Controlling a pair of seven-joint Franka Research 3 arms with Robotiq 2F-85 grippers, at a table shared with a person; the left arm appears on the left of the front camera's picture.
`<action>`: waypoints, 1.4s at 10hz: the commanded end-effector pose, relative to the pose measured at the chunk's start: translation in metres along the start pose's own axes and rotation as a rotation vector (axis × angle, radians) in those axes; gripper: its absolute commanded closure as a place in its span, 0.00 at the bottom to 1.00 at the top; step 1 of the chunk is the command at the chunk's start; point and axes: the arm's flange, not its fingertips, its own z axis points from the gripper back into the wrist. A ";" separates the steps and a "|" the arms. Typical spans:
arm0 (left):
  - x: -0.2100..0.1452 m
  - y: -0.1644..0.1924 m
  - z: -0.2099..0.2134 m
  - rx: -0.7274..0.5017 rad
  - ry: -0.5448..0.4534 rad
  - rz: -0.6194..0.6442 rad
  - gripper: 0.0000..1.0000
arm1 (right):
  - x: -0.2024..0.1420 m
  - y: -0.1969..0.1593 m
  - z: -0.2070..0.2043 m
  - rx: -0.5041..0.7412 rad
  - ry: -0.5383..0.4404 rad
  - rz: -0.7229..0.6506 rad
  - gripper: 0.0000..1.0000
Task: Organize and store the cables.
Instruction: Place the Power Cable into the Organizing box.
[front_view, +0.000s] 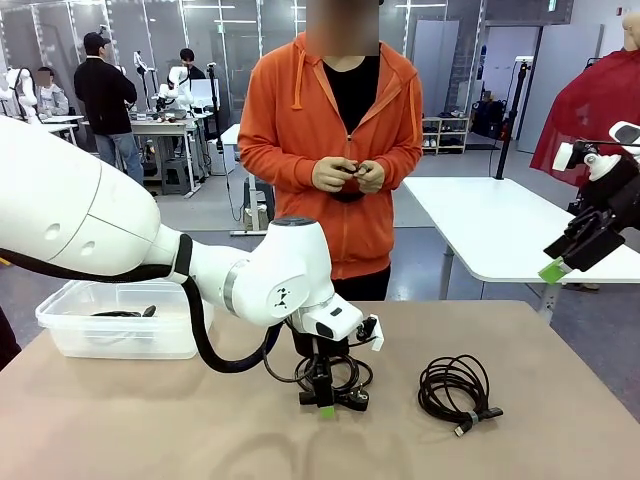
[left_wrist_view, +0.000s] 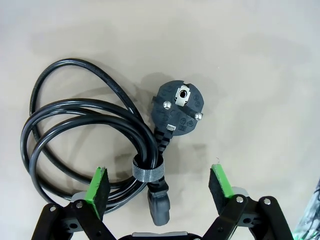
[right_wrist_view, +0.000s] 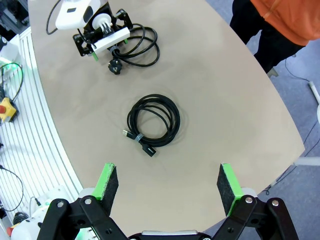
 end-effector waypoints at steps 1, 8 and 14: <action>0.004 0.001 0.005 -0.013 -0.008 0.005 0.05 | 0.000 0.000 0.000 0.003 -0.002 0.001 0.00; 0.004 0.008 0.009 -0.061 -0.005 -0.004 0.93 | 0.000 0.000 0.000 0.003 -0.002 0.001 0.00; 0.005 0.017 0.037 -0.099 0.011 0.007 1.00 | 0.000 0.000 0.000 0.003 -0.002 0.001 0.00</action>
